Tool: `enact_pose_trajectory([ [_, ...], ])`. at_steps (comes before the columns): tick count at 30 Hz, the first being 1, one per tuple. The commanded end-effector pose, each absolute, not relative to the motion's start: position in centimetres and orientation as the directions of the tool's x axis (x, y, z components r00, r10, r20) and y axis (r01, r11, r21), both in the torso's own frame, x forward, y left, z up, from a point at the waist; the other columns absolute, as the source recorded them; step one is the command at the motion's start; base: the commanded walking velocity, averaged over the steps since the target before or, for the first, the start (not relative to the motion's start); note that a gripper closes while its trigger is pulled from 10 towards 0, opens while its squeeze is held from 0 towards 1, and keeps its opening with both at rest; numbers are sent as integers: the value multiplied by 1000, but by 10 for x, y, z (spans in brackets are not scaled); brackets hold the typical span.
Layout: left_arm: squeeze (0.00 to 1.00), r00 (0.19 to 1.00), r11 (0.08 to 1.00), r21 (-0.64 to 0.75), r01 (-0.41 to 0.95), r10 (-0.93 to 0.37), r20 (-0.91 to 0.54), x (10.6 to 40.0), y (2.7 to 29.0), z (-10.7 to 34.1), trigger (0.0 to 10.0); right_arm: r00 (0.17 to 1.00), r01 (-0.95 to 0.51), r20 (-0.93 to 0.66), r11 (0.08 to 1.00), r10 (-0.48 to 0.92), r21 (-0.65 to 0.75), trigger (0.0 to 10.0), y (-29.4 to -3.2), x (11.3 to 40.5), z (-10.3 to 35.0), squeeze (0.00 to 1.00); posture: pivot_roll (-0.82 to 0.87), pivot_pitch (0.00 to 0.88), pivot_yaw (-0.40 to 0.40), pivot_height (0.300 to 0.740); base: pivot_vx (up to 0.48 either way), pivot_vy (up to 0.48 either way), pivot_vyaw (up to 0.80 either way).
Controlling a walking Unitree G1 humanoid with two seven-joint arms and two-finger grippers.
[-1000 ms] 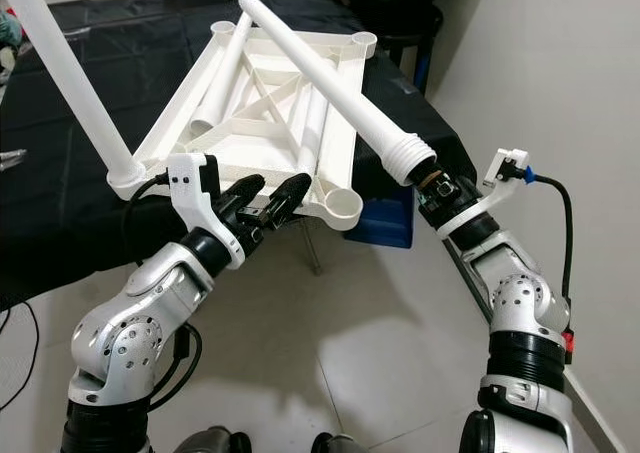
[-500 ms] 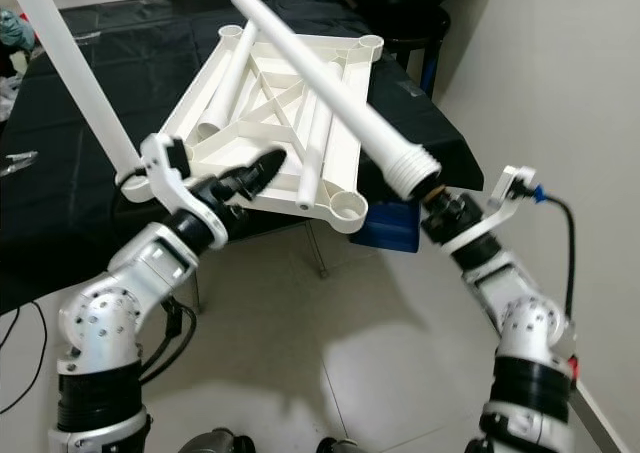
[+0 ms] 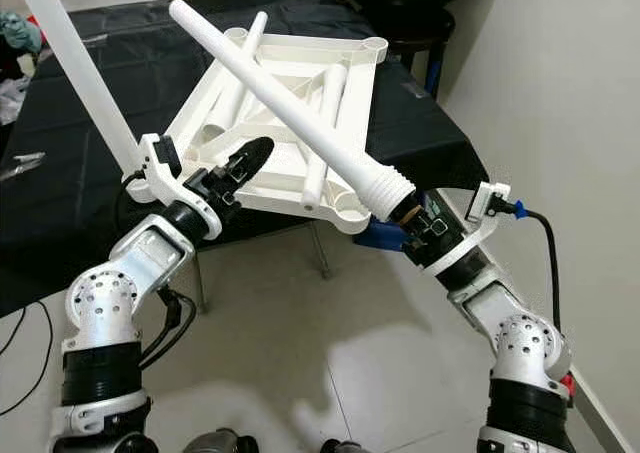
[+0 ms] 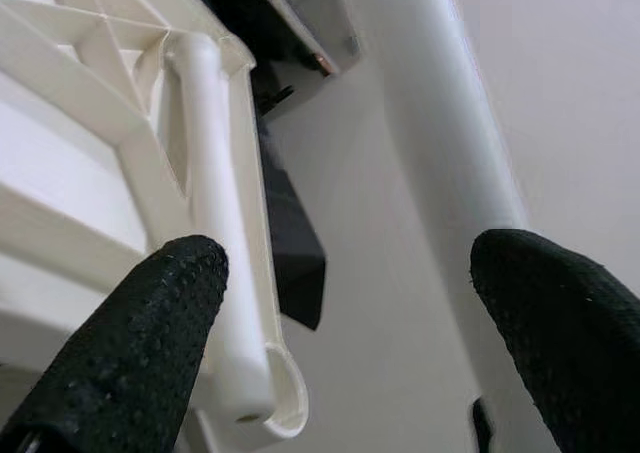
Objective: Building children table
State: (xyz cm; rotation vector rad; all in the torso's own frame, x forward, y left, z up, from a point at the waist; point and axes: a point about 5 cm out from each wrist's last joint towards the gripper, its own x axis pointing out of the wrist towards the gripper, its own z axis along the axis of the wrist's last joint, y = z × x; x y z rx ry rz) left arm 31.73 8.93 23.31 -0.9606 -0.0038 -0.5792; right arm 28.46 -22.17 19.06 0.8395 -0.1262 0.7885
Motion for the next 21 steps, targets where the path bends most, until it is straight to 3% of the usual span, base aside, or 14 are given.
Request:
enact_pose_trajectory([
  [1, 0, 808, 340, -780, 525, -486, 333, 319, 72, 253, 10000, 716, -672, 402, 405, 571, 620, 0, -222, 282, 189, 0, 96, 129, -7, 740, 0, 0, 0],
  [7, 0, 787, 282, -788, 547, -496, 369, 321, 71, 259, 10000, 716, -668, 395, 401, 576, 627, 0, -220, 280, 188, 0, 99, 131, -5, 740, 0, 0, 0],
  [21, 0, 807, 256, -824, 505, -479, 346, 337, 78, 249, 10000, 663, -708, 407, 349, 628, 614, 0, -210, 274, 190, 0, 99, 135, -3, 740, 0, 0, 0],
])
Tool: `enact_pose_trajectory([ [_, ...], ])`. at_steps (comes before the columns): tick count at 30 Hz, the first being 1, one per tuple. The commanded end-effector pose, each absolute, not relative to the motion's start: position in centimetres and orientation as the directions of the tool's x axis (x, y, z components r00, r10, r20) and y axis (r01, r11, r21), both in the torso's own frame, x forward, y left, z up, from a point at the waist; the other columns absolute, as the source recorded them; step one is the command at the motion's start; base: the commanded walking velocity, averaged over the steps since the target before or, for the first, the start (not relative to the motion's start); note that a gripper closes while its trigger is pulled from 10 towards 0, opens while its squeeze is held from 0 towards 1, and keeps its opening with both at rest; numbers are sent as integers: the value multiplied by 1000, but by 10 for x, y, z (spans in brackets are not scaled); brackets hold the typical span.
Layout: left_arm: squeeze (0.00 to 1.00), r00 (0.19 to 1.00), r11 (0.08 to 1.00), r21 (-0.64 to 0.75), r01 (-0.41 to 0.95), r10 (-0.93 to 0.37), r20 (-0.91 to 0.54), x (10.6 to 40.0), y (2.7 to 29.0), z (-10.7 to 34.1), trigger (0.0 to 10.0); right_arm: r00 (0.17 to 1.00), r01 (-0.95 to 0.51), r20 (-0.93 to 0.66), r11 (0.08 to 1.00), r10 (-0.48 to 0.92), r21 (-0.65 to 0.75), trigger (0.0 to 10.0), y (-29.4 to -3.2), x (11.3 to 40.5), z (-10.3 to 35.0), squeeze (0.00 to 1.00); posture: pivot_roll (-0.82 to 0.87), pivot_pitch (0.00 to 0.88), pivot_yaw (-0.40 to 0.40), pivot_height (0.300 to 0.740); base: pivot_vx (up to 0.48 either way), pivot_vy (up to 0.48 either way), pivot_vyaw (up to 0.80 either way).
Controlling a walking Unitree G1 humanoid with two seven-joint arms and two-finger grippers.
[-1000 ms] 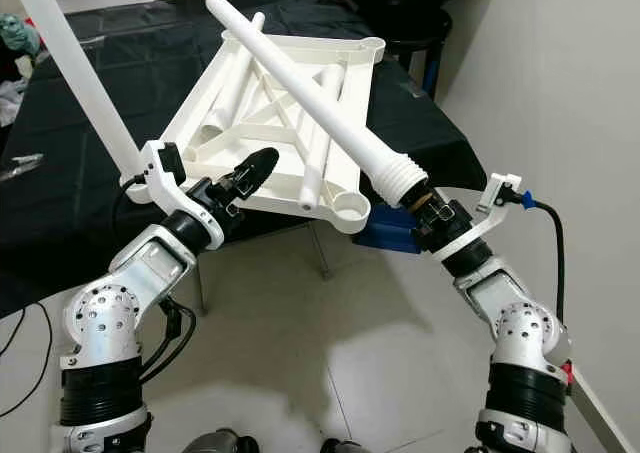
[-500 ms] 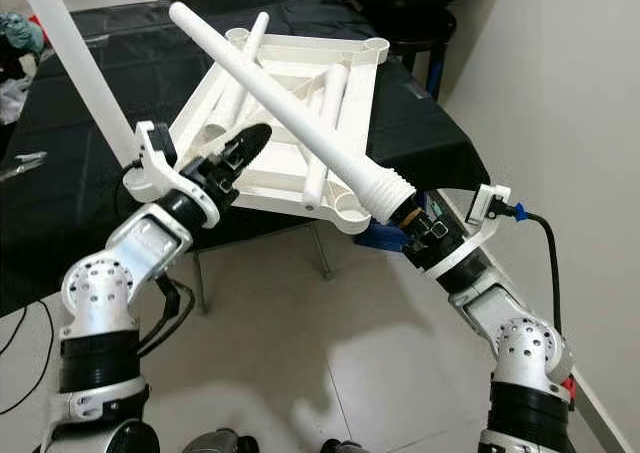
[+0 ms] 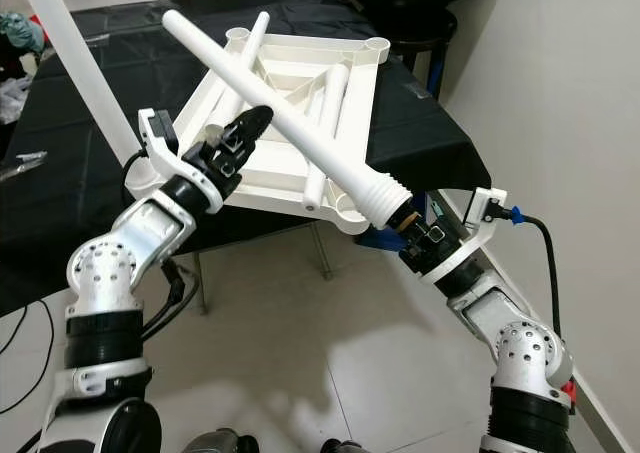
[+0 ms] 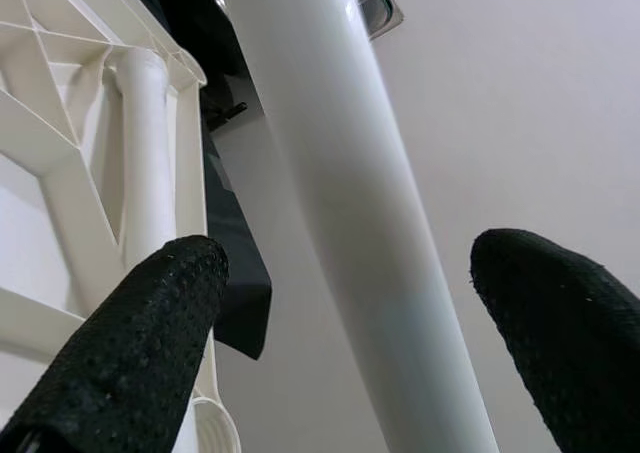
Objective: Building children table
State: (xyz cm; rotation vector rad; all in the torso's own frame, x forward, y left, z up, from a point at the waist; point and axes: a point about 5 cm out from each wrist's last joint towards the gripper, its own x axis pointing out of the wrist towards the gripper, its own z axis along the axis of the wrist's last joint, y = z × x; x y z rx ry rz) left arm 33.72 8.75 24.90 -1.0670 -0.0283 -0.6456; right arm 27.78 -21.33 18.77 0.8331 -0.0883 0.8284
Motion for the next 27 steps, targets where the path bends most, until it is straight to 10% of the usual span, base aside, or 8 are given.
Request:
enact_pose_trajectory([
  [1, 0, 809, 254, -827, 501, -478, 343, 340, 79, 247, 10000, 655, -714, 409, 342, 636, 611, 0, -209, 273, 190, 0, 95, 135, -1, 740, 0, 0, 0],
  [27, 0, 784, 168, -831, 530, -470, 405, 347, 79, 255, 10000, 607, -729, 394, 288, 690, 621, 0, -205, 261, 185, 0, 87, 118, 6, 740, 0, 0, 0],
])
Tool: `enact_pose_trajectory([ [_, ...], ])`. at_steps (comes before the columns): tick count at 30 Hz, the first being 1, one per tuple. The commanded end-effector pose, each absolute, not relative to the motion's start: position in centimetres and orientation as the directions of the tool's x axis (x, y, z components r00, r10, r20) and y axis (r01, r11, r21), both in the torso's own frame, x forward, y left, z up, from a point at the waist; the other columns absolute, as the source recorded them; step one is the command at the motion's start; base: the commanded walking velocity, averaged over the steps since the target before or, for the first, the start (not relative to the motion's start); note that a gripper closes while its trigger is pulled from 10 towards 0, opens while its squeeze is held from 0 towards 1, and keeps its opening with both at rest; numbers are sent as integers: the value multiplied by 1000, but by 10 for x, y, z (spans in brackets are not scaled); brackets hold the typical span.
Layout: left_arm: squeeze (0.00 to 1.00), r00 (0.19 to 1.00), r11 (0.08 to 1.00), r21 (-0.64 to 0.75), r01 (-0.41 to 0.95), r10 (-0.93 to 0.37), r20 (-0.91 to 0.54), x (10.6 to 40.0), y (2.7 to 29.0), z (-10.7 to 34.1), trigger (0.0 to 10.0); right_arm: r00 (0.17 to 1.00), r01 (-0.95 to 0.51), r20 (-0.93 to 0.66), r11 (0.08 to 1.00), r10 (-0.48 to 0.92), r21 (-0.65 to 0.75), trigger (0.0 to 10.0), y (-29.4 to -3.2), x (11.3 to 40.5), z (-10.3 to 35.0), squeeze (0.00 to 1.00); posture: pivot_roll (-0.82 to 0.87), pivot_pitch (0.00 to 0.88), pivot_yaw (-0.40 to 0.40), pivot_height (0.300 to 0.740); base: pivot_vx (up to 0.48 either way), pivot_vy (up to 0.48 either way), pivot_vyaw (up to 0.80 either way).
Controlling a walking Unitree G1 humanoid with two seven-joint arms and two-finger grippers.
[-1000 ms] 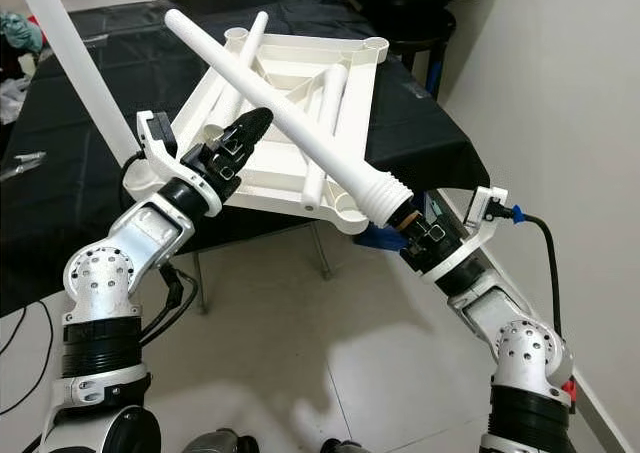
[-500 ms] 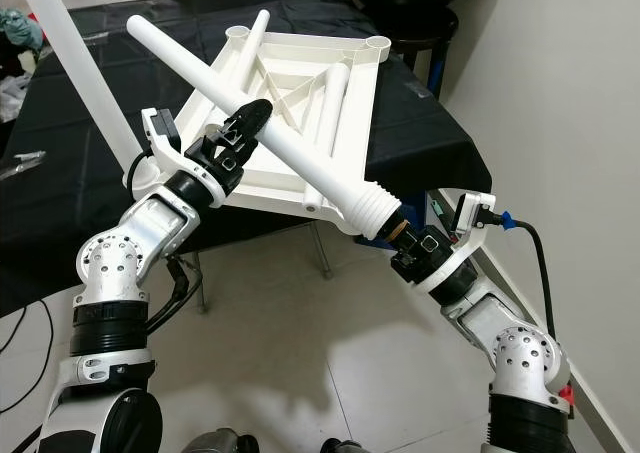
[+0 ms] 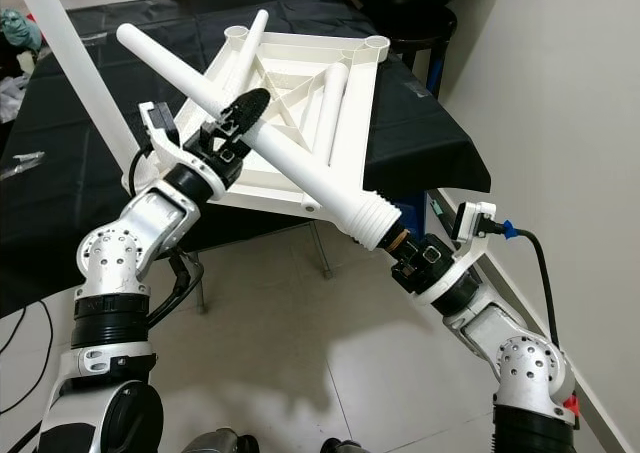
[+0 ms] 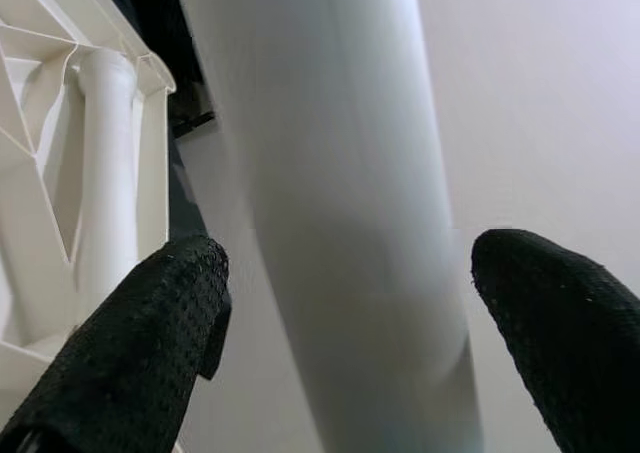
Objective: Building children table
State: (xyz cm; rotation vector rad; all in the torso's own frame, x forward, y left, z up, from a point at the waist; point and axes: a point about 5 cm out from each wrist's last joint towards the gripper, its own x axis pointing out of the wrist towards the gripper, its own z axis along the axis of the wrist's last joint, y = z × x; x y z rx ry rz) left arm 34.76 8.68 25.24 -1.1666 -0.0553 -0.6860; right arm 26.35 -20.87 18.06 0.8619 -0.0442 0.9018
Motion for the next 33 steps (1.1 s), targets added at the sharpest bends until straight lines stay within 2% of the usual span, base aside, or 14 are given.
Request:
enact_pose_trajectory([
  [1, 0, 784, 161, -834, 528, -468, 407, 348, 79, 255, 10000, 608, -729, 393, 288, 690, 621, 0, -206, 261, 185, 0, 86, 117, 5, 740, 0, 0, 0],
  [5, 0, 788, 166, -835, 524, -466, 402, 349, 79, 255, 10000, 609, -729, 392, 292, 690, 619, 0, -207, 262, 186, 0, 86, 120, 1, 740, 0, 0, 0],
  [6, 0, 798, 169, -841, 514, -454, 396, 350, 80, 254, 5373, 611, -728, 391, 295, 688, 619, 0, -207, 262, 186, 0, 86, 123, 0, 740, 0, 0, 0],
  [7, 0, 807, 174, -845, 506, -440, 393, 352, 82, 253, 0, 613, -727, 392, 297, 686, 618, 0, -208, 262, 187, 0, 86, 127, 1, 740, 0, 0, 0],
  [22, 0, 828, 179, -857, 484, -411, 382, 356, 86, 251, 0, 625, -726, 397, 312, 672, 612, 0, -210, 263, 188, 0, 84, 137, 2, 740, 0, 0, 0],
  [23, 0, 827, 183, -858, 480, -420, 374, 357, 85, 251, 4471, 625, -726, 398, 314, 671, 612, 0, -210, 263, 189, 0, 84, 137, 2, 740, 0, 0, 0],
  [24, 0, 826, 185, -858, 479, -426, 369, 357, 85, 250, 4471, 625, -726, 398, 314, 671, 611, 0, -210, 264, 189, 0, 84, 137, 2, 740, 0, 0, 0],
  [25, 0, 827, 184, -860, 475, -427, 365, 357, 84, 250, 10000, 628, -725, 397, 318, 670, 611, 0, -210, 264, 189, 0, 85, 139, 3, 740, 0, 0, 0],
  [29, 0, 830, 185, -862, 471, -424, 363, 358, 84, 250, 10000, 637, -721, 392, 333, 664, 608, 0, -210, 266, 189, 0, 85, 138, 1, 740, 0, 0, 0],
  [30, 0, 830, 185, -862, 472, -421, 365, 358, 84, 251, 10000, 640, -719, 394, 334, 659, 609, 10000, -211, 267, 189, 0, 82, 138, 4, 740, 0, 0, 0],
  [33, 0, 833, 180, -864, 469, -414, 366, 359, 85, 252, 10000, 653, -713, 391, 354, 648, 605, 10000, -212, 270, 190, 0, 85, 140, 0, 740, 0, 0, 0],
])
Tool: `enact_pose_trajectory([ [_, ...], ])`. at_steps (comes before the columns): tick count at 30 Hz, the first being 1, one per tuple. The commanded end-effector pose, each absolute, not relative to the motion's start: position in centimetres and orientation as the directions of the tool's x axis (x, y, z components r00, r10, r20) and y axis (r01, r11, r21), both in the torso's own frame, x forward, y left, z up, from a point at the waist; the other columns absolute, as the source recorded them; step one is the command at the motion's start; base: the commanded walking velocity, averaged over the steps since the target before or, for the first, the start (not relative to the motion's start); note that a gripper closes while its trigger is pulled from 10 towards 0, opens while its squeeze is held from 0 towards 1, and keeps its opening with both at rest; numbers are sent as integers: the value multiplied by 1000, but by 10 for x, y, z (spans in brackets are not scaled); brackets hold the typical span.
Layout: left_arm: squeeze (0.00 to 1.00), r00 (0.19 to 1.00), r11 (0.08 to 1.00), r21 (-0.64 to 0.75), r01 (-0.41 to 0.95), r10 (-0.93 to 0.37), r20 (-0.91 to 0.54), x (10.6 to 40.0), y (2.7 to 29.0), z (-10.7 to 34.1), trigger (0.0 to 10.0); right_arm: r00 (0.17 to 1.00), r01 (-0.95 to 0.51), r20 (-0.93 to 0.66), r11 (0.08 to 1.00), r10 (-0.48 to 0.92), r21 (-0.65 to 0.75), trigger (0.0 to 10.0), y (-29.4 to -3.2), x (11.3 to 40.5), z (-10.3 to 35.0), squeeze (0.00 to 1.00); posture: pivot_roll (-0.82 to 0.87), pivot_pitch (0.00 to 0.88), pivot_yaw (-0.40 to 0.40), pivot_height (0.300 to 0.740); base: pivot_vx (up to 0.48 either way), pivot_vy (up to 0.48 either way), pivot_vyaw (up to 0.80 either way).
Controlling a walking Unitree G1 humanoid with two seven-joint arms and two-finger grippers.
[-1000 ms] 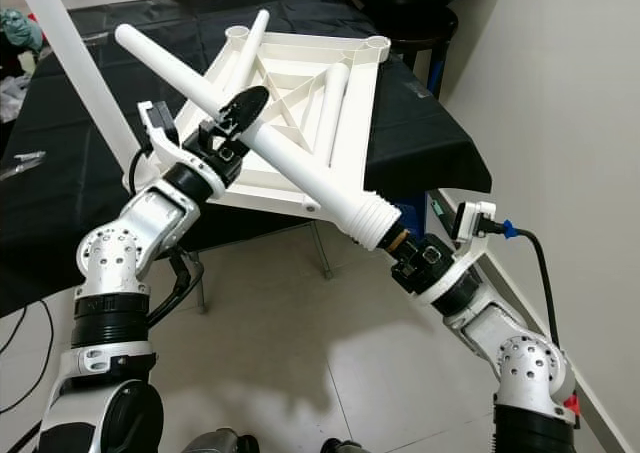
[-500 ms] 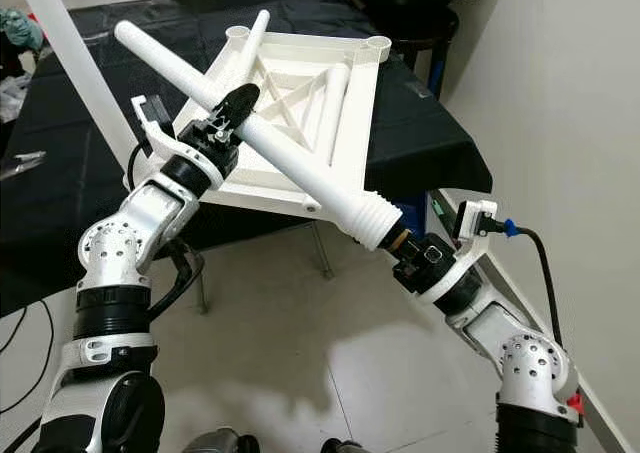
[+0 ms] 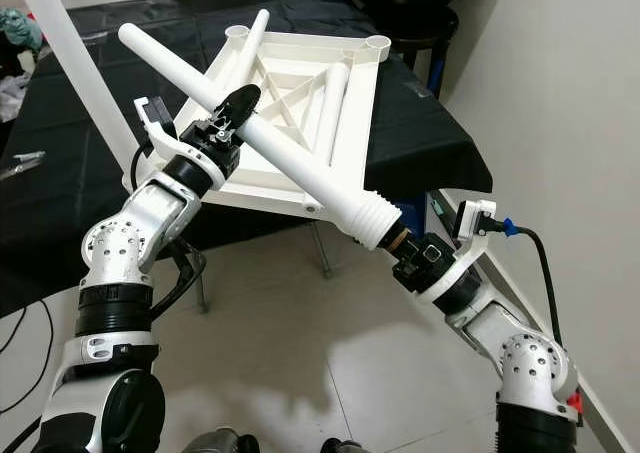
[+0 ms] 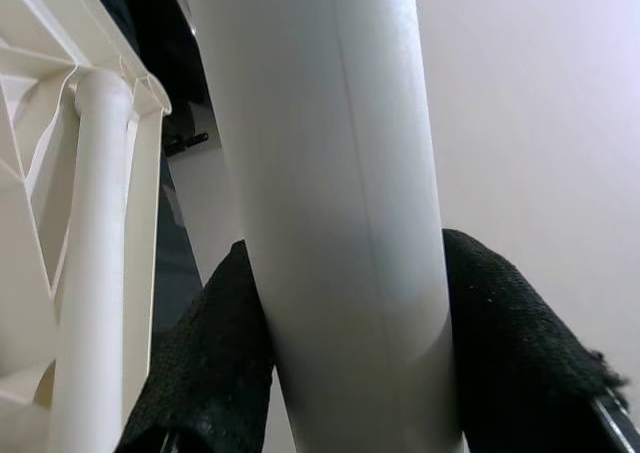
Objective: Building children table
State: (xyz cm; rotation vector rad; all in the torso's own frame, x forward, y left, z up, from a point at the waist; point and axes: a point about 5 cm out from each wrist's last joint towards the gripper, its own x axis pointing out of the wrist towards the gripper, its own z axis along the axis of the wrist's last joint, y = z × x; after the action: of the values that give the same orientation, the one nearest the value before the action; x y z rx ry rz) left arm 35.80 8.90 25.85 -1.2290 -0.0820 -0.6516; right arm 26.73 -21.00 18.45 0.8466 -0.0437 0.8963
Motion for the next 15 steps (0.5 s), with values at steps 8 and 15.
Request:
enact_pose_trajectory([
  [8, 0, 842, 195, -868, 457, -410, 352, 361, 86, 251, 10000, 690, -690, 385, 398, 613, 604, 10000, -216, 276, 192, 918, 84, 139, 2, 740, 0, 0, 0],
  [15, 0, 846, 202, -869, 452, -407, 345, 362, 88, 250, 10000, 696, -680, 371, 401, 614, 614, 10000, -219, 275, 188, 0, 88, 141, -1, 740, 0, 0, 0],
])
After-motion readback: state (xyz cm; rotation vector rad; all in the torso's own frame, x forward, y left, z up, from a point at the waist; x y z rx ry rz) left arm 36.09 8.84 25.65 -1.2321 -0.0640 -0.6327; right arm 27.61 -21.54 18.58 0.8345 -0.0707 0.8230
